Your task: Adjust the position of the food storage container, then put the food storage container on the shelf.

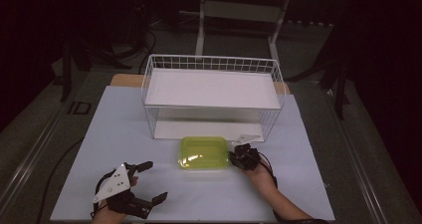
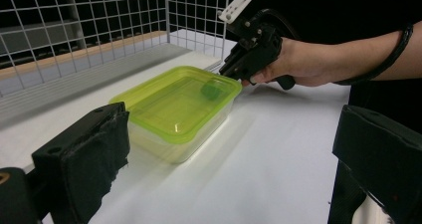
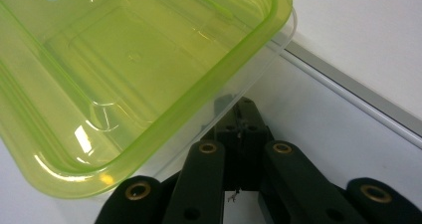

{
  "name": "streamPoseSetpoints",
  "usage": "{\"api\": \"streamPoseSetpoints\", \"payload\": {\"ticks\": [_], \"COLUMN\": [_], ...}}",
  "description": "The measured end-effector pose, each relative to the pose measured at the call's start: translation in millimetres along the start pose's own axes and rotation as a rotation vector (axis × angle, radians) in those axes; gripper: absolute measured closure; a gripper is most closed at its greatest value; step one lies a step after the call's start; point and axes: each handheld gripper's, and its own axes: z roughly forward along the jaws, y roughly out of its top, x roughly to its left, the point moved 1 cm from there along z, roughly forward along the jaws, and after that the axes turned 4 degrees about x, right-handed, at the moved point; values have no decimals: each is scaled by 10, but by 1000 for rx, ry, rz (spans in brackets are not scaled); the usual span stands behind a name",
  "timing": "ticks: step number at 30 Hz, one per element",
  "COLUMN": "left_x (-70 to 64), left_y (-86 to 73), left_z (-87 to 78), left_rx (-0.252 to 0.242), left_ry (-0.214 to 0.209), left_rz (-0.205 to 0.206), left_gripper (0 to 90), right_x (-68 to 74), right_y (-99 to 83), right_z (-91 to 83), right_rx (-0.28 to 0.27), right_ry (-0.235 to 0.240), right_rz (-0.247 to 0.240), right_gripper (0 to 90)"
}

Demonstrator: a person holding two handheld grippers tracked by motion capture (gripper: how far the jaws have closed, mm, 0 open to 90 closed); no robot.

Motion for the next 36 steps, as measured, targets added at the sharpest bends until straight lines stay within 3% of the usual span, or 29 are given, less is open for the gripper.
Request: {"api": "streamPoseSetpoints", "payload": {"ticks": [3, 11, 12, 17, 18, 25, 27, 28, 30, 31, 32, 36], "left_x": [1, 1, 2, 16, 16, 17, 16, 24, 68, 68, 77, 106], "left_y": [-3, -6, -8, -7, -5, 3, 8, 36, 113, 113, 150, 317], "left_z": [-1, -5, -4, 1, 2, 34, 34, 45, 76, 76, 86, 161], "left_rx": [0, -2, -1, -16, -17, 4, 4, 7, -1, -1, -4, 28], "left_ry": [0, 1, 1, 18, 29, 58, 60, 53, 39, 39, 29, 35], "left_rz": [1, -7, -8, -32, -31, -41, -46, -54, -83, -83, -94, -81], "left_gripper": [21, 21, 21, 21, 21, 21, 21, 21, 21, 21, 21, 21], "right_x": [37, -14, -45, -80, -56, 102, 124, 180, 199, 199, 204, 221], "right_y": [22, -2, -22, -45, -54, -77, -78, -67, -52, -52, -29, 5], "right_z": [20, -44, -119, -306, -416, -699, -739, -834, -882, -882, -909, -976], "right_rx": [1, -9, -17, -44, -64, -125, -140, -180, -197, -197, -192, -229], "right_ry": [4, 0, -22, -46, -49, -29, -22, -1, 8, 8, 42, 25], "right_rz": [-17, 4, 5, 9, 4, -37, -37, -29, -17, -17, -18, -25], "right_gripper": [900, 899, 891, 873, 835, 743, 694, 477, 346, 346, 208, 157]}}
